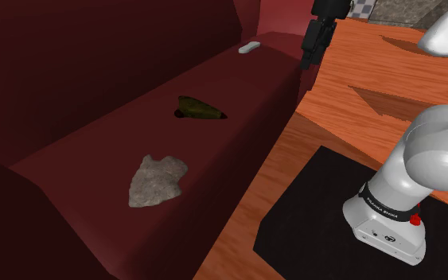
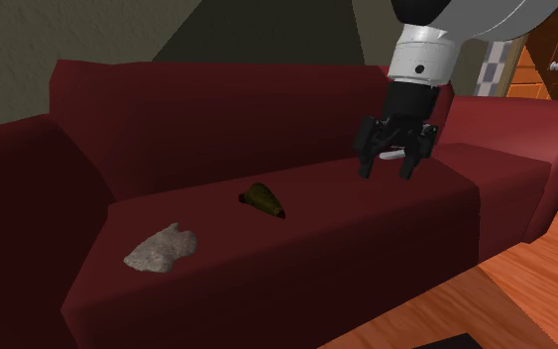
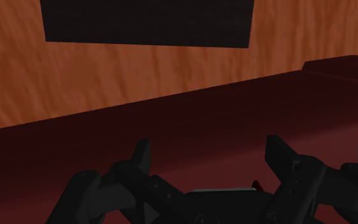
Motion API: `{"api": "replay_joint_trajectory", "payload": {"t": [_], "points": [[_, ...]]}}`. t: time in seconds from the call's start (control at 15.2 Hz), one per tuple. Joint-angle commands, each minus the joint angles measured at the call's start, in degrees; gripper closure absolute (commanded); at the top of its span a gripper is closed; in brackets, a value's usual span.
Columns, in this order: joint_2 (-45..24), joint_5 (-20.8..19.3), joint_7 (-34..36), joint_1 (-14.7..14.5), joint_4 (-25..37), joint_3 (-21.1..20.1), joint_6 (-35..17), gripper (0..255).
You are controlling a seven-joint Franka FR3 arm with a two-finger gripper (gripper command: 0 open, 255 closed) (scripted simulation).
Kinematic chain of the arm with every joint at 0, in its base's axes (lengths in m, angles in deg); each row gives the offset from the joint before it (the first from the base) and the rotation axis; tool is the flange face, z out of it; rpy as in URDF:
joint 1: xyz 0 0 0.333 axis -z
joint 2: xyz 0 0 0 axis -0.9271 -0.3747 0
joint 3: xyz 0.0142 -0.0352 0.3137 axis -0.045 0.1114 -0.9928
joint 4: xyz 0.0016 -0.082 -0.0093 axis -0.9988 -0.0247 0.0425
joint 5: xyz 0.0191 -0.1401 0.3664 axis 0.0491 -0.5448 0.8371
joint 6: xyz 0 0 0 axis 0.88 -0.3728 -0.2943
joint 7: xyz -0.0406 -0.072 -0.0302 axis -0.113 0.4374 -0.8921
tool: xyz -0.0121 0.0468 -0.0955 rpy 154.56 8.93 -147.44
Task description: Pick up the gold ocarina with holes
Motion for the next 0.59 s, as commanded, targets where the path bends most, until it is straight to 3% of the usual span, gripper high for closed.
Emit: {"api": "replay_joint_trajectory", "payload": {"t": [0.0,0.53], "points": [[0.0,0.0,0.0,0.0,0.0,0.0,0.0,0],[-15.5,1.0,4.2,-2.8,6.2,-6.3,-8.8,0]]}}
